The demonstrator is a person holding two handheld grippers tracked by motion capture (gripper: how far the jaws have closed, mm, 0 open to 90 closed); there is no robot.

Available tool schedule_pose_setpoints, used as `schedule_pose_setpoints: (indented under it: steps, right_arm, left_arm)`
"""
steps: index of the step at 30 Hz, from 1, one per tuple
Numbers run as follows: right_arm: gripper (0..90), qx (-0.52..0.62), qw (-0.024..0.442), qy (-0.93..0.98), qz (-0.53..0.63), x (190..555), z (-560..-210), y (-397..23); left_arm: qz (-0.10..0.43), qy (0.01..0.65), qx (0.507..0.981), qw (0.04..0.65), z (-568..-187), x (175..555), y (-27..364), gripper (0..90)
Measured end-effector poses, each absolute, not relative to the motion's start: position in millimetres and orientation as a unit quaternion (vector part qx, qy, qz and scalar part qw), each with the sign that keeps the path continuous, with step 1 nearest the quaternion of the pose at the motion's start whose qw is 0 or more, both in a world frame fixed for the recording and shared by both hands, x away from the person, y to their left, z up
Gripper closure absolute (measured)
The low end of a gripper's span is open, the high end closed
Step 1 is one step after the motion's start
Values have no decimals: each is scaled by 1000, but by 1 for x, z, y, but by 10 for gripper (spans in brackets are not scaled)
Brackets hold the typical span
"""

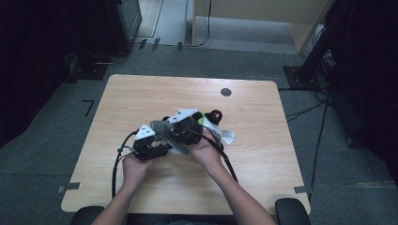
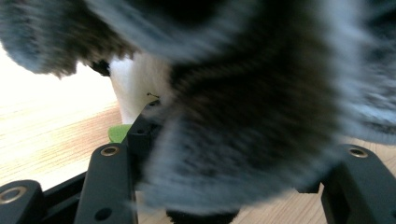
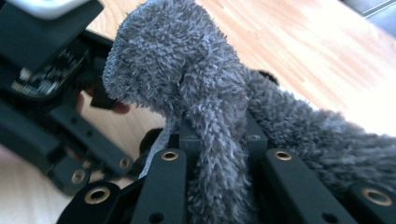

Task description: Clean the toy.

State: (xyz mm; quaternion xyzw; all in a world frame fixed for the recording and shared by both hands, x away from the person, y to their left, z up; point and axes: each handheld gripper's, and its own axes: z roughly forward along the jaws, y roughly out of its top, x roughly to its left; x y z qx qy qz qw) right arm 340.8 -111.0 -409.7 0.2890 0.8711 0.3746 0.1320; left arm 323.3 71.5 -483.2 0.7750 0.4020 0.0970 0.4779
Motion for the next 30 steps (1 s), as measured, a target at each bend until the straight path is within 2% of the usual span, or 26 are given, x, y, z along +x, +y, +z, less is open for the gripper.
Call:
schedule_pose_setpoints:
  steps: [12, 19, 26, 30]
  right_arm:
    - [778, 284, 117, 874, 376, 317, -423, -140]
    - [779, 290, 127, 881, 352, 309, -421, -155]
    - [779, 282, 107, 897, 324, 296, -432, -168]
    - [779, 285, 104, 899, 316, 294, -435, -177]
  left_arm:
    - [95, 400, 777, 477, -484, 324, 71, 403]
    - [83, 407, 771, 482, -484, 326, 74, 407]
    - [81, 410, 770, 482, -484, 327, 74, 409]
    - [95, 401, 774, 480, -484, 326, 73, 416]
